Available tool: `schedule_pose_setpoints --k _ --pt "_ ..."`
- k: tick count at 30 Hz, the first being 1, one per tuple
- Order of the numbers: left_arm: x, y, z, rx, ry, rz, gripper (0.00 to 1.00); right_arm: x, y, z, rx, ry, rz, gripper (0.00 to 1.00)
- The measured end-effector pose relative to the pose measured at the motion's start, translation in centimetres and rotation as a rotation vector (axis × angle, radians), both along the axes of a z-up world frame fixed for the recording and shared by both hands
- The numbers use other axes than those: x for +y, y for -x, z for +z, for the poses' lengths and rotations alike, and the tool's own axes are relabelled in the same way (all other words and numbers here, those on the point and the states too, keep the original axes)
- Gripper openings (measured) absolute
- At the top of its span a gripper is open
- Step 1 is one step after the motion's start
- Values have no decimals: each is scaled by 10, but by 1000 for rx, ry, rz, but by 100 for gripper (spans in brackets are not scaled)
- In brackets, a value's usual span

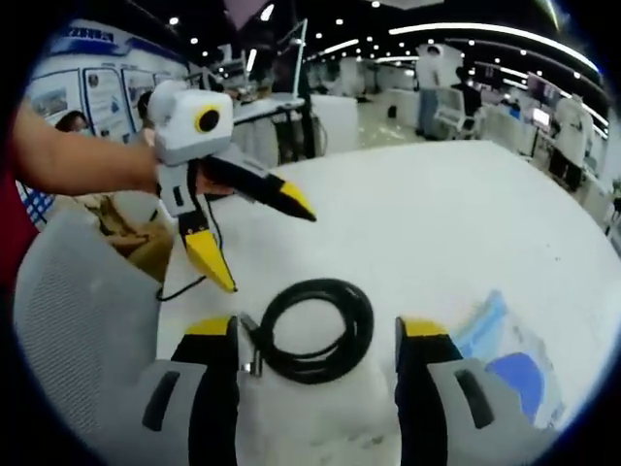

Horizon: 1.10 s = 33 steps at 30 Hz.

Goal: Arrange the tabletop items into an orderly group along one side of the table until the central work area is clear of visible clutter.

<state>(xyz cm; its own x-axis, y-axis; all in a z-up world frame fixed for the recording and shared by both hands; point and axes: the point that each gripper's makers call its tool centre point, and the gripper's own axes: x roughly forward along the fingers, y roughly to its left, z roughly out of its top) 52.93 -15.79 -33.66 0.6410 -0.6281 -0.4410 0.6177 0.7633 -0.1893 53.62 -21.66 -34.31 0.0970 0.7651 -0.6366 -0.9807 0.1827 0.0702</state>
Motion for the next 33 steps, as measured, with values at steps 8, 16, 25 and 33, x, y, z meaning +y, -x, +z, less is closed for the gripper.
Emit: schedule_pose_setpoints --k 8,16,25,33 --pt "-5 -8 -14 9 -39 -18 56 7 -12 -15 -10 39 -52 51" --pt "-8 -13 -27 20 -76 -22 52 6 -18 -34 12 103 -112 43" --pt "-10 -18 -36 26 -124 -25 46 7 -22 -45 -10 157 -152 36" --pt "-9 -17 -43 31 -151 -30 39 6 -25 -51 -31 198 -174 32"
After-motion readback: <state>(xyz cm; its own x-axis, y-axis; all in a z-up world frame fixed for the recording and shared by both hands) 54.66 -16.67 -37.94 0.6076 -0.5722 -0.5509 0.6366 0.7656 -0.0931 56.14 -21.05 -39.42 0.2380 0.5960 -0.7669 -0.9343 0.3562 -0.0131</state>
